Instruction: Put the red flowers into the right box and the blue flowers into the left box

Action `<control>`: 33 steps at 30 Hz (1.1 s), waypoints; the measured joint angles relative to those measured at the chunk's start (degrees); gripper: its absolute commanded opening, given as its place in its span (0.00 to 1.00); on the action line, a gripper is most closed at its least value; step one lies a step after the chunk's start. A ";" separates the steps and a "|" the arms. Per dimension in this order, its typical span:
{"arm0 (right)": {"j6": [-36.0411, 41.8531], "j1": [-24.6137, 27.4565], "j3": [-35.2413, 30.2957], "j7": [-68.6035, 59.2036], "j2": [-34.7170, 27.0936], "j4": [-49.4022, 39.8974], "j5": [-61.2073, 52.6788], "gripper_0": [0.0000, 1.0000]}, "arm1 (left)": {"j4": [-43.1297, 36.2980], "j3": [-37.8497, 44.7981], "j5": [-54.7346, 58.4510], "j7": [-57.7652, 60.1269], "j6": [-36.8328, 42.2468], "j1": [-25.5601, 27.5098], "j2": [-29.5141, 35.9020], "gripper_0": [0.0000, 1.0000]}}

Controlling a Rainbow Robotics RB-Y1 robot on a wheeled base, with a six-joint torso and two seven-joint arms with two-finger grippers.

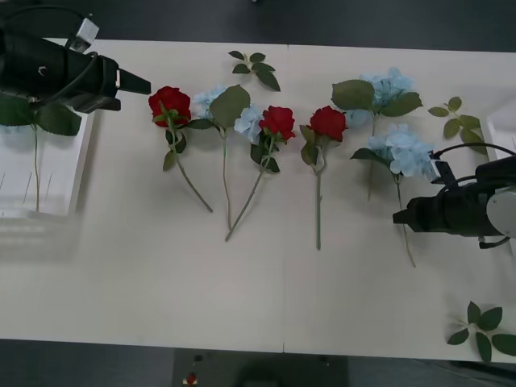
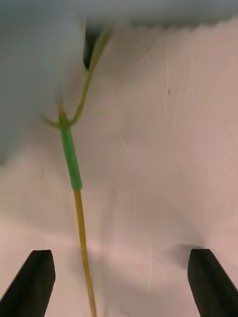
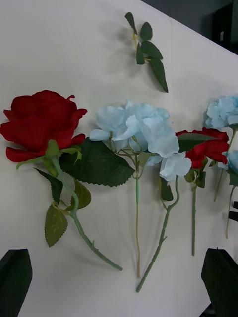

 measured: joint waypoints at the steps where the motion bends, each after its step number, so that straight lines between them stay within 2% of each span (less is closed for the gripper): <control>1: -0.01 0.30 -0.02 0.00 0.00 -0.13 0.02 0.80 | 0.00 0.38 -0.76 0.00 0.00 0.00 -0.02 1.00; 8: -4.03 1.12 -0.18 0.00 0.00 -0.54 1.20 0.81 | 0.00 -0.05 -2.71 0.00 -2.50 0.01 -0.03 1.00; 19: -3.84 1.13 -0.23 -0.01 0.05 -0.78 2.09 0.82 | 0.00 -10.42 0.63 0.02 -13.38 0.47 -0.03 1.00; 25: 2.16 -0.15 -1.67 -0.01 1.94 0.50 2.44 0.82 | 0.00 -14.62 3.05 0.02 -19.54 1.67 -0.03 1.00; 32: 9.85 -5.41 -1.67 -0.10 6.23 5.27 3.10 0.82 | -1.07 -24.24 7.38 0.03 -28.87 1.68 -0.04 1.00; 33: 10.96 -6.17 -1.64 -0.10 6.93 6.09 3.21 0.79 | -1.28 -25.12 7.68 0.03 -29.91 1.68 -0.13 1.00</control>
